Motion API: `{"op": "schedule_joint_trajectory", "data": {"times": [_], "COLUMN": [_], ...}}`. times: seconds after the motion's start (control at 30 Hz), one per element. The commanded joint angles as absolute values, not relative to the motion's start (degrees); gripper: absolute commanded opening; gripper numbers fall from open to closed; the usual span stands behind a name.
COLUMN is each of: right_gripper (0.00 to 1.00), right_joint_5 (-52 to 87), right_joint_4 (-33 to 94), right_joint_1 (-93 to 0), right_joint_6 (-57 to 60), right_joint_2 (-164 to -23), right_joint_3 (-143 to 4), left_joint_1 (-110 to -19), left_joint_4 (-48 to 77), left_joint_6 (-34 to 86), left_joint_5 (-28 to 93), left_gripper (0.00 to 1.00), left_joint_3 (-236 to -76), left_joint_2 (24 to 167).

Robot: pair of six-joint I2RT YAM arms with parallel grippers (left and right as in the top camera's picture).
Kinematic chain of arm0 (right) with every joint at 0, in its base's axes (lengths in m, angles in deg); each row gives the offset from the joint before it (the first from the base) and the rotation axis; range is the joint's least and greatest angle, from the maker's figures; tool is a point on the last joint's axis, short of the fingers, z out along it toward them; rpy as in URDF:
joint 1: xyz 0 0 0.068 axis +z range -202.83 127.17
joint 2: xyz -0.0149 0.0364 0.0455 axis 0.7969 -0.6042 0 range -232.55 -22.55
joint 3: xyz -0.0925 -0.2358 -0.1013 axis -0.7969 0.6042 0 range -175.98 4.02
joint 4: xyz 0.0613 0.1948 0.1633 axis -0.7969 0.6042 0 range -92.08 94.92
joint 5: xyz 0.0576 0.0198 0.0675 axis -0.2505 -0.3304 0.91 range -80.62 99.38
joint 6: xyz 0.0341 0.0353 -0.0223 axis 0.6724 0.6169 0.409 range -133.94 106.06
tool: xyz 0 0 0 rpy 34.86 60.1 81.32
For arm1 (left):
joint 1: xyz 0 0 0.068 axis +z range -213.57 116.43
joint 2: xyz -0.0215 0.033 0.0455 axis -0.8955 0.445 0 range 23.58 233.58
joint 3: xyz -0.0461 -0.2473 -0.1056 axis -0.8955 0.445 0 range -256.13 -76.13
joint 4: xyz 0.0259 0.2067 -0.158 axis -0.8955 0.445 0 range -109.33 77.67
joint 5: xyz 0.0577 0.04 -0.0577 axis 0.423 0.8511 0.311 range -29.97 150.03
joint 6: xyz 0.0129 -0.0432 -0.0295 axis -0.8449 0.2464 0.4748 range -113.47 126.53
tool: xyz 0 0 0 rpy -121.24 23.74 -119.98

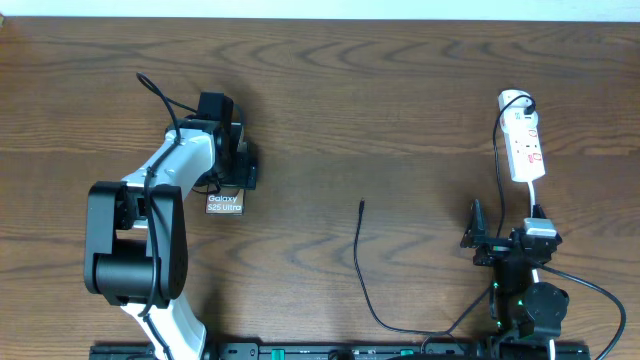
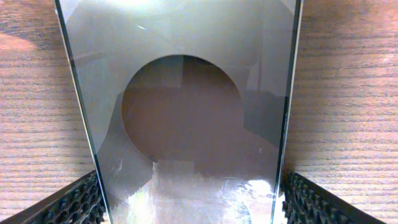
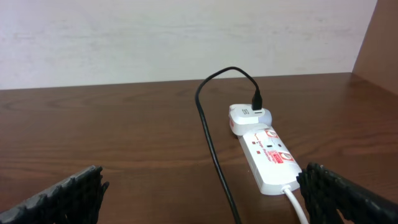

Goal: Plug charger to phone and switch on socket

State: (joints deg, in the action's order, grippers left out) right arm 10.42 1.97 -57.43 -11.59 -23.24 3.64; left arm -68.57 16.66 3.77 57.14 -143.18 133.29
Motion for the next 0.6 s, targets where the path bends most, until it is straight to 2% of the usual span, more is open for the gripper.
{"op": "schedule_joint_trajectory", "data": {"times": [0.0, 0.13, 0.57], "right_gripper": [0.99, 0.99, 0.99], "right_joint_5": [10.1, 10.1, 10.1], "right_joint_4": [2.2, 2.3, 2.2], "right_joint_1": [-57.8, -57.8, -57.8], "right_joint_6": [-12.1, -12.1, -12.1], "right_joint_2": [-22.9, -22.9, -22.9], "right_joint_3": [3.7, 3.7, 3.7], "left_joint_1": [-68.4, -68.4, -68.4], "left_joint_4": [18.0, 17.9, 17.9], "left_joint_6": [4.0, 4.0, 4.0], "left_joint_5": [59.2, 59.2, 59.2], "left_gripper": [0.86, 0.82, 0.81], "left_joint_3": [-141.1, -141.1, -141.1], "left_joint_2": [135.2, 135.2, 135.2]}}
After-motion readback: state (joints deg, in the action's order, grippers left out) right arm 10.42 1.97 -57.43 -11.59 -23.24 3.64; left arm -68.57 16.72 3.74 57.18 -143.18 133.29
